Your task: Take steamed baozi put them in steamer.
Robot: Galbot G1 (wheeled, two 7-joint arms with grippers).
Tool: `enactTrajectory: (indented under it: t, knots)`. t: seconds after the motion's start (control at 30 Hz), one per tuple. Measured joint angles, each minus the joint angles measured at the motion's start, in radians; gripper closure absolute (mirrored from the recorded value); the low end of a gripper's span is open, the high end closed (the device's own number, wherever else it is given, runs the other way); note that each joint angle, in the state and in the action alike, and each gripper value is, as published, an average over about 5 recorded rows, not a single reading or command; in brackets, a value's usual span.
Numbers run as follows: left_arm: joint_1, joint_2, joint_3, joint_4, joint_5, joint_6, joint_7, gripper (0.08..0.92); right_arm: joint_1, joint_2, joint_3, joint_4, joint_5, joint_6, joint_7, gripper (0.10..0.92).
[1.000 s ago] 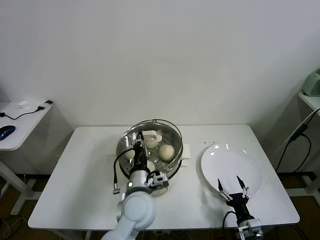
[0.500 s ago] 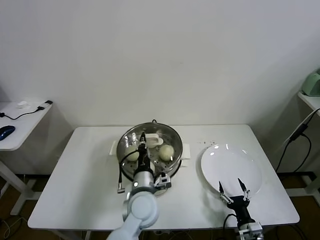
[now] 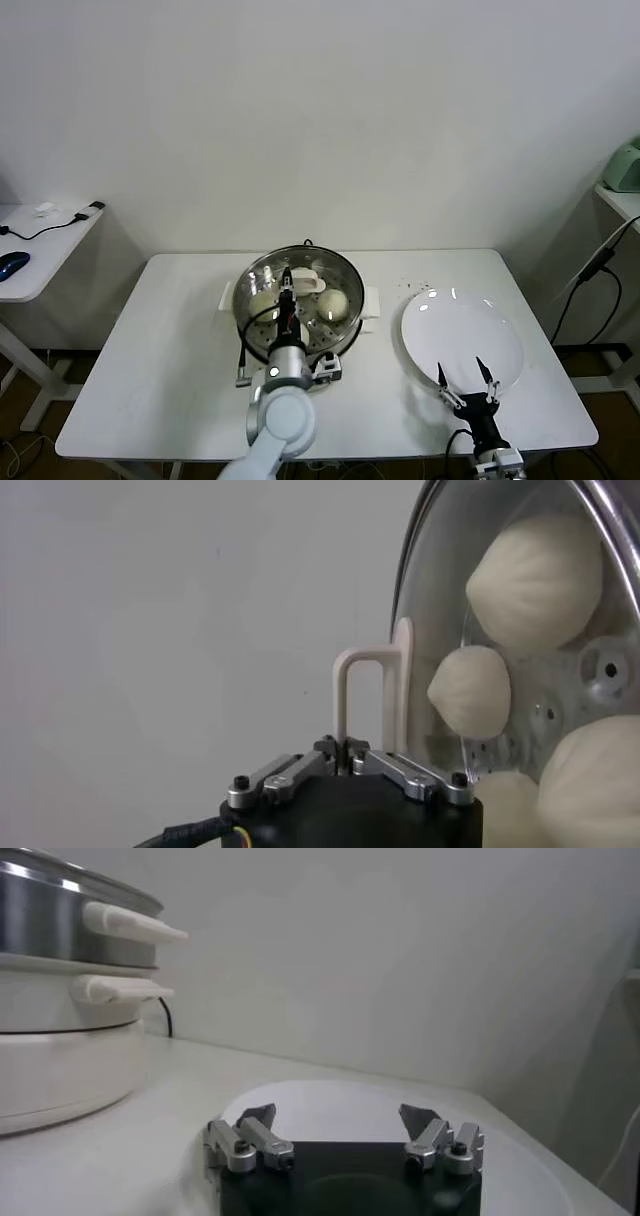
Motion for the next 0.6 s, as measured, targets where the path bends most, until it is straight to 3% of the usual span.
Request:
enactTrajectory:
  t: [0.6]
  knots:
    - [0.042,0.04,0.029,-0.122,-0.085,-0.01,0.022,0.339,-0.005,0.0,-0.019,0.015,-0.002,-0.02,-0.008,0.202]
